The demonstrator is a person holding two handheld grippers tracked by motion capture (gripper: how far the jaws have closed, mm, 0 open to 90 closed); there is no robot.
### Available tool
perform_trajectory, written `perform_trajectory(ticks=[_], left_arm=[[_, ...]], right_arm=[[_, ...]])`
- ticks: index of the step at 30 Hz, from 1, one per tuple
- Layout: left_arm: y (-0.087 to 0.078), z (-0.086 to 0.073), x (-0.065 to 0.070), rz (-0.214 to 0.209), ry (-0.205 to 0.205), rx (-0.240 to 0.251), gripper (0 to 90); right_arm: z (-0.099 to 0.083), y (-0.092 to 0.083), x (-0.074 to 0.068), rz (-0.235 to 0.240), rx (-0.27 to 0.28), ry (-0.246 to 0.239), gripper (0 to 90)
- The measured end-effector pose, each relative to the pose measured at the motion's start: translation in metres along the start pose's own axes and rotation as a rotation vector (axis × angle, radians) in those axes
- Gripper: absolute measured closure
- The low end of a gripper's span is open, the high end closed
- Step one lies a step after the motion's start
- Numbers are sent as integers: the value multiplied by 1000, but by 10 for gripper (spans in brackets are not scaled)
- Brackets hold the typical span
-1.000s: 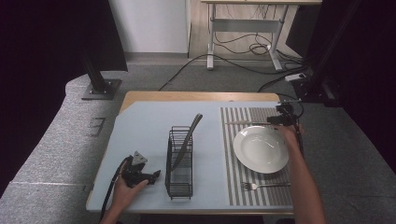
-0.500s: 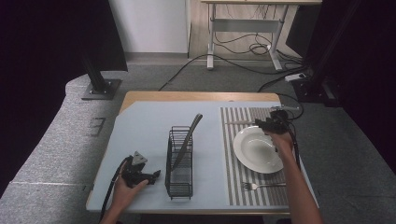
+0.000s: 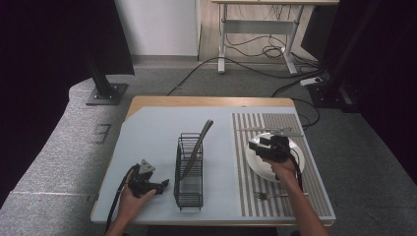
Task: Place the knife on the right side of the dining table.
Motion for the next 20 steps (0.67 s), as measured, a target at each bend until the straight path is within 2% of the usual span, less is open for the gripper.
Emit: perform_trajectory(ticks=[1, 4, 6, 11, 20], left_arm=[[0, 0, 0, 0, 0, 0, 131], [0, 0, 0, 0, 0, 0, 131], [0, 0, 0, 0, 1, 0, 131], [0, 0, 0, 1, 2, 1, 132], [0, 0, 0, 1, 1, 0, 132]], right_arm=[[0, 0, 0, 0, 0, 0, 413], [-10, 4, -13, 17, -17, -35, 410], [-17, 7, -17, 12, -35, -58, 408], [-22, 9, -21, 19, -43, -56, 406], [-24, 4, -28, 28, -24, -65, 397]])
Point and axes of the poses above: each handheld gripper's, and its own axes: y roughly forward along the jaws, z roughly out of its top, x roughly to its right, the point moved 7 cm from there along y, roughly forward along the jaws, and after that the axes turned 4 degrees about -x, right-handed, at the moved point
